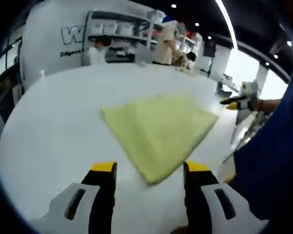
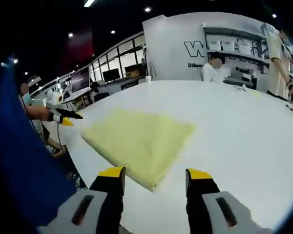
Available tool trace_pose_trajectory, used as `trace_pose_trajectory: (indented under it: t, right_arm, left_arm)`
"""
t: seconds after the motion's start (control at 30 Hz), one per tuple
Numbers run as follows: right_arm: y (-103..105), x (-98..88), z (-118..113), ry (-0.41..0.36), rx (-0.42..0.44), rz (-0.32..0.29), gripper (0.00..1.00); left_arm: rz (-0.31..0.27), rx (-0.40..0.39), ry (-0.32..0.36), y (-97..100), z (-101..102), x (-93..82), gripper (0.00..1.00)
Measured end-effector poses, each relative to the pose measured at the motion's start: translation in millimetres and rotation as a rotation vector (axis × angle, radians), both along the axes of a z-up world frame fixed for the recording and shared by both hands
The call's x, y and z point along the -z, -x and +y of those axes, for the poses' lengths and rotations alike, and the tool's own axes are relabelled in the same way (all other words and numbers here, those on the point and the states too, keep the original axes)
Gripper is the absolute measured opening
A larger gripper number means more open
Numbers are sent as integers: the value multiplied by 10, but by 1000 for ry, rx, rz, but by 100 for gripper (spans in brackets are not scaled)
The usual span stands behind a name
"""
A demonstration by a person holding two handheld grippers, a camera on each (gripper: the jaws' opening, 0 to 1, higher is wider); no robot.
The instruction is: Fold the garment on the visible template until the final outline fits inside the template.
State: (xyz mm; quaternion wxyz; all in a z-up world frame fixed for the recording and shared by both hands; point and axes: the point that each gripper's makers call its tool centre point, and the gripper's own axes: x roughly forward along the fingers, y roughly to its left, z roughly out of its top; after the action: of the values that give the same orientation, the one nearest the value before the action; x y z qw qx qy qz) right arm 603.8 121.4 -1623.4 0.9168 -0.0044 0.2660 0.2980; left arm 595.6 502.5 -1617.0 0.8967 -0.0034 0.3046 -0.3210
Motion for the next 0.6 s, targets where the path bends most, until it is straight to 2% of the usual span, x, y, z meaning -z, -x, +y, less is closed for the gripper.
trace_pose_trajectory:
  t: [0.07, 0.17, 0.23, 0.3, 0.33, 0.43, 0.6]
  right_arm:
    - [39, -112, 89, -42, -21, -16, 65]
    - [72, -242, 176, -75, -23, -37, 84]
    - [66, -345, 239, -133, -12, -59, 97]
    - [89, -394, 254, -177, 17, -39, 100]
    - [88, -416, 246, -172, 19, -53, 100]
    - [111, -460, 213, -181, 49, -68, 100]
    - [145, -429, 149, -193, 68, -49, 100]
  left_arm:
    - [3, -7, 16, 34, -42, -68, 88]
    - [19, -18, 34, 109, -141, -168, 95]
    - [36, -54, 83, 131, -194, -243, 99]
    - [25, -79, 125, 127, -235, -331, 99]
    - [22, -89, 130, 127, -237, -334, 99]
    - [21, -112, 114, 137, -204, -329, 99]
    - [9, -153, 128, 147, -92, -365, 99]
